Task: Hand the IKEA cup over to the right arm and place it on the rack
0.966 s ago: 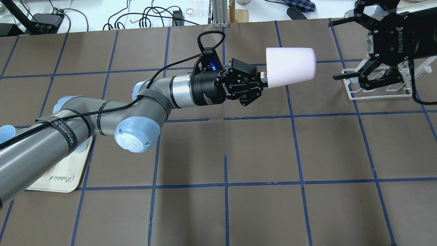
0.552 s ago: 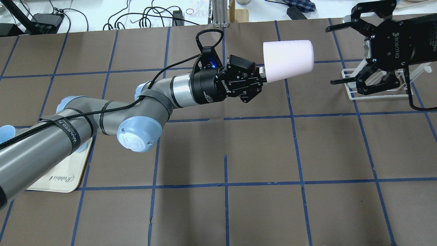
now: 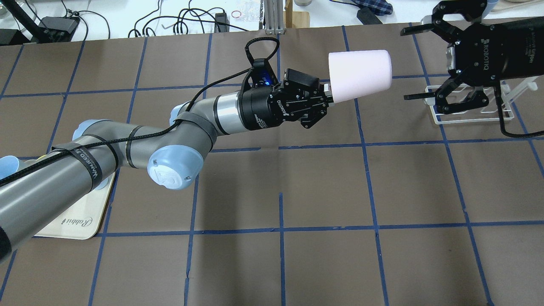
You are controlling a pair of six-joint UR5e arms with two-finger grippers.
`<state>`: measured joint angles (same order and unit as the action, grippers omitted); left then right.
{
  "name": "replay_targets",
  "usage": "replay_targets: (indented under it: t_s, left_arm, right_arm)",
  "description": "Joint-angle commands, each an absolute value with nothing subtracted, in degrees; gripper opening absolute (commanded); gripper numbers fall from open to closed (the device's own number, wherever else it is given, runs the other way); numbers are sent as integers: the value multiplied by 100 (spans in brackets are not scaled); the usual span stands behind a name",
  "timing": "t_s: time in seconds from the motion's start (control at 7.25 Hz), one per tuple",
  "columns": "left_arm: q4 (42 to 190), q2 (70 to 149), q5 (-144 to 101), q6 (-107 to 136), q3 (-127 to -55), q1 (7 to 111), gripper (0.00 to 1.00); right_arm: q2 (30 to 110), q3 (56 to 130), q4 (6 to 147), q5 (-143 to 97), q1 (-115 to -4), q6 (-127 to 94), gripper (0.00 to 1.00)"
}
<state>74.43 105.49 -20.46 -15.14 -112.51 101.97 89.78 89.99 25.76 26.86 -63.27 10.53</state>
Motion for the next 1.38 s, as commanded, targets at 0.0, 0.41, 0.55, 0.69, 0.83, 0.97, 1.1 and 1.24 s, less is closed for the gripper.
replay_targets:
  t_s: [0.0,0.41,0.55,0.69,0.83,0.97,1.1,1.24]
  left_arm:
    - [7436,10564,-2030,-1521,-11250,10204,0]
    - [7444,10547,-2030,-1512,-11250,10222,0]
    - [7436,10547,-2039,-1512,-11250,10222,0]
    - [7444,10547,-2039,-1512,-11250,10222,0]
    - [7444,10547,-2039,-1512,-11250,10222,0]
    - [7444,10556,-2039,-1512,-11250,10222,0]
    - [7444,10547,-2039,-1512,-11250,10222,0]
    - [7436,10547,-2039,-1512,-11250,10222,0]
  right_arm:
    - [8930,9000,2610,2602,-6407,1046,98]
    - [8921,9035,2610,2558,-6442,1046,99]
    - [8903,9035,2602,2558,-6495,1046,99]
    - [8851,9035,2619,2549,-6643,1046,98]
    - [8781,9026,2645,2401,-6688,1046,98]
    - [8780,9026,2680,2399,-6688,1046,99]
    - [8780,9026,2672,2426,-6688,1046,98]
    - [8780,9035,2663,2434,-6697,1046,95]
